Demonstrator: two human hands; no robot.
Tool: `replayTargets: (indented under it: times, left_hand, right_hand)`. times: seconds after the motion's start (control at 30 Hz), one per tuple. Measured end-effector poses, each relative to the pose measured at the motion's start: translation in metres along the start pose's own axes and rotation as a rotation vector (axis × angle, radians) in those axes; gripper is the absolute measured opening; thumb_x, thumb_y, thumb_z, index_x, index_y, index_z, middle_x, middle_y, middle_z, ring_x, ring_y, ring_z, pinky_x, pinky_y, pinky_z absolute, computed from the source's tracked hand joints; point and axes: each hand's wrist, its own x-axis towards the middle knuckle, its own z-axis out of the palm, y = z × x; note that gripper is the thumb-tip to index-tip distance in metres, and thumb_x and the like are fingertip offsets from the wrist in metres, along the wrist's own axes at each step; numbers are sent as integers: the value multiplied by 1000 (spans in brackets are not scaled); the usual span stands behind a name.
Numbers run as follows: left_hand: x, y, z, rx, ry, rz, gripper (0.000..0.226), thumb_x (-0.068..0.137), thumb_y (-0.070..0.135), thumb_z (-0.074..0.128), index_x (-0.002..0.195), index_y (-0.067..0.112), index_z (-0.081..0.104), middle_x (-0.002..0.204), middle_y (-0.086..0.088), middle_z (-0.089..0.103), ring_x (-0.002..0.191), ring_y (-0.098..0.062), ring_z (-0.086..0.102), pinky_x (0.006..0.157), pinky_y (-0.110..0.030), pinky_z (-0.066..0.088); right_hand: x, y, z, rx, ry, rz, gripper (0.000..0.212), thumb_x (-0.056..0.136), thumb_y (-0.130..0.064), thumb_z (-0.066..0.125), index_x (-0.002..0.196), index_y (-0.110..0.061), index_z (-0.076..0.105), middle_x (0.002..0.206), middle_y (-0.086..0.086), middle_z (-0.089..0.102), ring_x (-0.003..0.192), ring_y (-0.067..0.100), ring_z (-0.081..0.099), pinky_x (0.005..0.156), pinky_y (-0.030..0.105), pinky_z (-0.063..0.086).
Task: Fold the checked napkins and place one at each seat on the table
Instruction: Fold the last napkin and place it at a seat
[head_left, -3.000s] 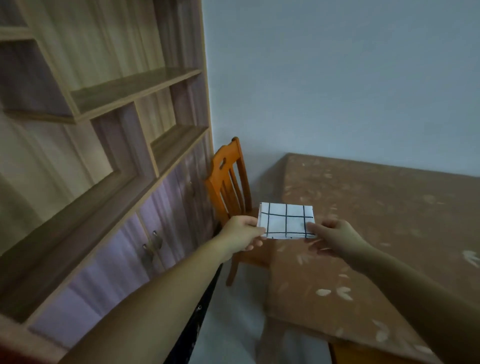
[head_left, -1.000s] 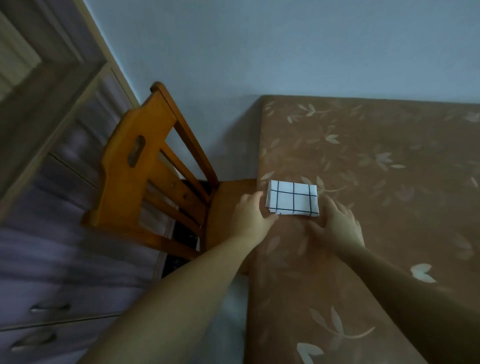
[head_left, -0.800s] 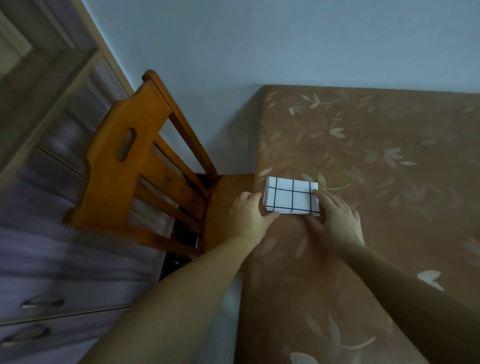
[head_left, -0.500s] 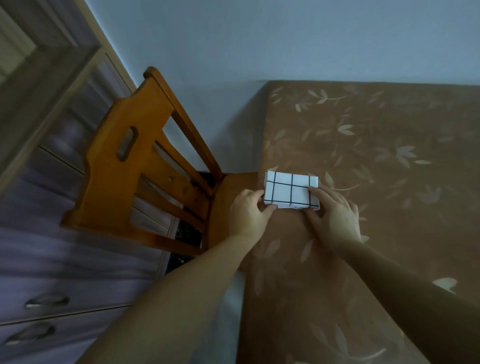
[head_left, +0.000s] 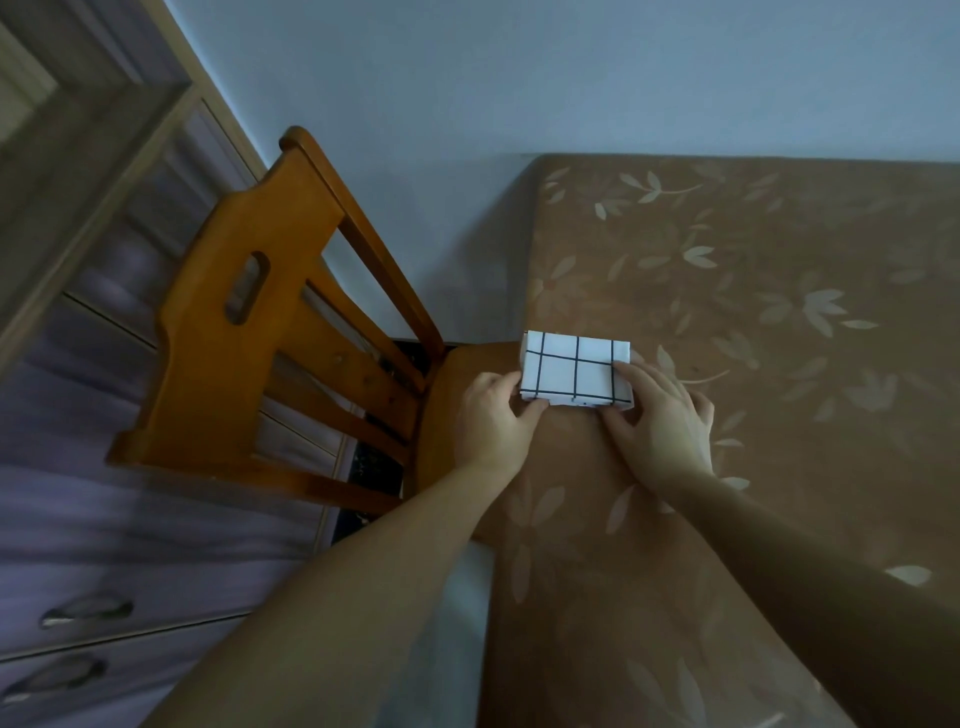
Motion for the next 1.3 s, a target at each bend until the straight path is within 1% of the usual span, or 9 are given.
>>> replayTargets:
  times: [0.13,0.27,0.43,0.53,0.6,0.77,0.93,1.13,1.3]
  left_hand:
    - [1,0,-2,18,-29,13,37,87,33,69,121,18,66,107,-3,60,102,-19,56,83,-29,48]
    - [1,2,-7,26,-84,8,42,87,36,70,124,19,65,109,-2,59,103,-18,55,82,-25,46]
    - [-3,8,-14,24,-178,-16,53,85,37,71,133,20,56,119,-4,54,111,-19,53,88,-23,42]
    - [-5,14,-19,41,-192,-117,72,85,47,68,143,14,43,136,-7,49,126,-25,48,101,-35,45]
    - [-10,20,-28,45,-189,-178,84,85,53,65,151,13,30,149,-8,39,137,-26,39,109,-44,40]
    - [-27,44,-62,164,-171,-57,73,92,51,56,151,16,30,154,-6,36,141,-25,34,112,-41,35]
    - [-60,73,-100,298,-197,99,57,94,49,53,140,18,45,144,-4,46,132,-25,43,103,-38,39]
    - [-127,84,-136,453,-183,154,61,92,55,50,144,24,39,147,-2,43,135,-25,40,104,-43,37]
    - [-196,85,-159,513,-205,204,65,91,59,48,146,27,37,148,-1,41,135,-26,39,106,-46,37]
  right_hand:
    - [-2,-2,-2,9,-10,22,47,89,-34,61,135,-27,54,145,-7,51,135,16,43,109,40,20]
    - [-4,-4,-7,14,-39,54,51,90,-37,59,138,-27,49,147,-7,49,136,16,42,110,41,20]
    - [-12,-7,-18,46,-91,73,64,85,-42,62,144,-33,40,148,-13,44,138,13,37,109,44,25]
    - [-18,-7,-32,75,-132,83,64,81,-44,61,141,-41,39,140,-16,51,134,13,41,105,44,30]
    - [-23,-11,-46,100,-140,87,61,82,-47,59,139,-42,40,137,-14,54,133,16,43,104,45,32]
    - [-34,-24,-84,87,-131,107,67,87,-55,59,144,-27,40,147,-6,47,136,21,43,107,46,33]
    - [-64,-30,-120,38,-109,132,72,86,-54,59,147,-24,37,150,-2,45,136,21,43,108,47,38]
    - [-146,-40,-157,-57,-26,160,56,90,-44,57,141,-26,45,141,-2,53,128,20,50,106,42,39]
    - [-228,-42,-182,-191,-16,145,56,92,-50,53,143,-28,42,144,-4,49,132,18,46,108,43,35]
